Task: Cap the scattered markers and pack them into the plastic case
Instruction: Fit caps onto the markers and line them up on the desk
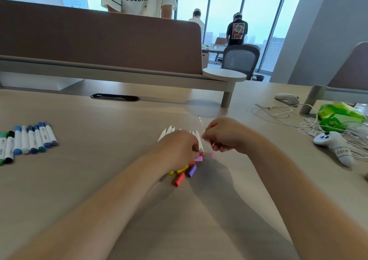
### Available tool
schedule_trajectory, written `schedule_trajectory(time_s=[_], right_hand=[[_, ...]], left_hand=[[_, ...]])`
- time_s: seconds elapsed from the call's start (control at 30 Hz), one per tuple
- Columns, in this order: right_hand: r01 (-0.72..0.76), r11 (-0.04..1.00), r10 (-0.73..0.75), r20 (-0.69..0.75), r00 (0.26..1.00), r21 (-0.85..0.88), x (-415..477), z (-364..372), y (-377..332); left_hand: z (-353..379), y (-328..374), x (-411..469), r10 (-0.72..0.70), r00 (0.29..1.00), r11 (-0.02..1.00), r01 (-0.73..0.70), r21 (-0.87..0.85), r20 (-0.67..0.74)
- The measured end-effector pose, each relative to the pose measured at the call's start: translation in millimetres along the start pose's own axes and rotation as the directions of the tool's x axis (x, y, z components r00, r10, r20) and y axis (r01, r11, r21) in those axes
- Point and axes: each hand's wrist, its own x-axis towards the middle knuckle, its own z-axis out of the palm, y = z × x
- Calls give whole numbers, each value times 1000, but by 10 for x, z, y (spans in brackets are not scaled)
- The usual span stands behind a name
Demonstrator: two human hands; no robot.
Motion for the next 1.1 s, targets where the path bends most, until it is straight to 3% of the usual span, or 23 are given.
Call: schedule_trajectory(time_s=[0.43, 0.63, 0.83, 1.1], right_hand=[[42, 999, -41, -10, 999, 17, -40, -23, 157], [103, 994, -103, 7, 995, -23, -22, 19, 150], [199, 971, -196, 35, 980, -132, -106, 16, 83], [208, 957, -202, 47, 978, -201, -148, 49, 73]], left_hand=[[130, 57, 58, 31, 1000, 993, -31, 113, 1], [-129, -101, 88, -84, 993, 973, 65, -222, -77], [-246, -271, 91, -143, 974, 885, 48, -464, -173], [-193, -335, 94, -190, 964, 821, 54, -568, -184]])
